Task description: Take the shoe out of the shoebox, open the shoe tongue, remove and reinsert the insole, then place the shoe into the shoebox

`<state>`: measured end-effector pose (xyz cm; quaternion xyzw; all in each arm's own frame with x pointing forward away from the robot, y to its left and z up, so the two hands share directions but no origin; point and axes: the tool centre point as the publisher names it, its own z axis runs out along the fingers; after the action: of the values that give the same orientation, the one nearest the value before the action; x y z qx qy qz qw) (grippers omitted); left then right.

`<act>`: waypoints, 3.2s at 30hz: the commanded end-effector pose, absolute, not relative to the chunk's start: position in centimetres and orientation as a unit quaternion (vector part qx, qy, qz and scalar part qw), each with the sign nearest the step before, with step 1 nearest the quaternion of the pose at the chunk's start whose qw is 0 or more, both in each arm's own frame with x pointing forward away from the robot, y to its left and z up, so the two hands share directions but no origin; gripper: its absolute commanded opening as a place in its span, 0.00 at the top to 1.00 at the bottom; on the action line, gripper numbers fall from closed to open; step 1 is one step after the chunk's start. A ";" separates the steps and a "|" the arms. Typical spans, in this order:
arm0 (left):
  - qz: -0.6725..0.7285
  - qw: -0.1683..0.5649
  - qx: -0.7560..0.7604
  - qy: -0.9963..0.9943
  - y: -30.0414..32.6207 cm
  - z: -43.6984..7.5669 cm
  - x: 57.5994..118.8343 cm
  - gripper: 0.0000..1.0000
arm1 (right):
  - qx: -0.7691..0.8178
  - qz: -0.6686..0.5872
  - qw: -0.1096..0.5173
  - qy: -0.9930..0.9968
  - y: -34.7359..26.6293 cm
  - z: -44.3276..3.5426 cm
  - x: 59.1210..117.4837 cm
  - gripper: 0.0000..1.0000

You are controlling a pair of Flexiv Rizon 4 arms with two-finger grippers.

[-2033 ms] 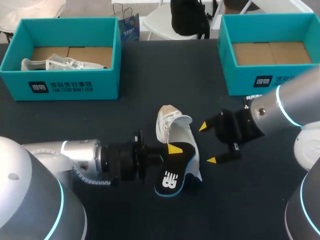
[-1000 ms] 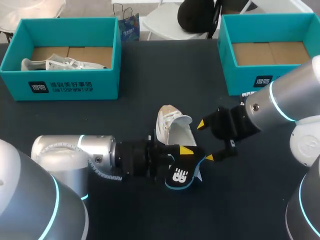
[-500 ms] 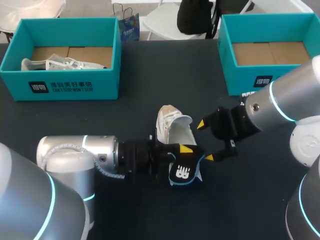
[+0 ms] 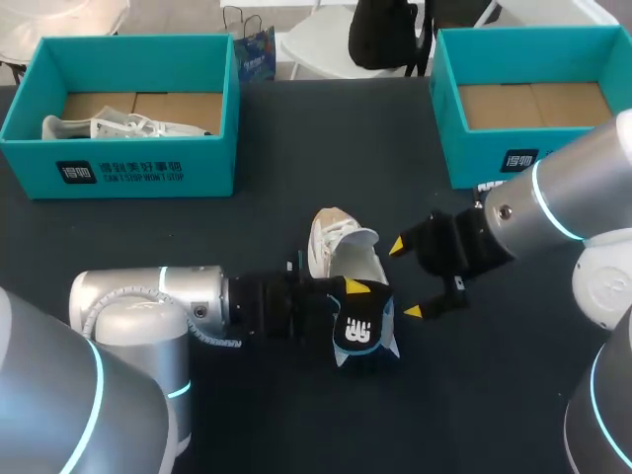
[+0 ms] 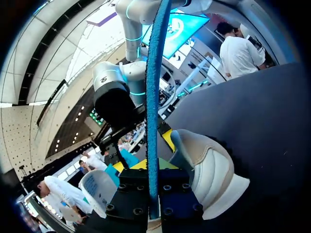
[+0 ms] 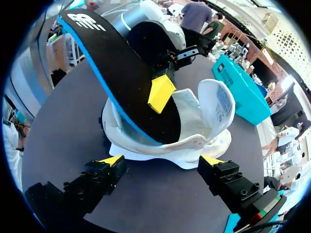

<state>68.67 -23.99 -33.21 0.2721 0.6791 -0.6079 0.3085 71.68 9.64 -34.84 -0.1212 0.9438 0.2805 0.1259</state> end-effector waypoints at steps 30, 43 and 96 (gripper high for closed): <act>-0.620 0.320 0.269 0.664 -24.1 -30.1 67.8 0.64 | -0.121 0.280 0.127 0.944 9.7 -34.9 71.6 0.00; -0.615 0.315 0.278 0.667 -24.1 -30.2 65.7 1.00 | -0.121 0.280 0.127 0.944 9.7 -34.9 71.6 0.00; -0.607 0.335 0.284 0.663 -23.6 -31.5 66.0 1.00 | -0.121 0.280 0.127 0.944 9.7 -34.9 71.6 0.00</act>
<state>65.97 -23.33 -30.84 0.2844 0.6635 -0.6059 0.3342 71.66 9.62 -34.82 -0.1211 0.9439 0.2802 0.1260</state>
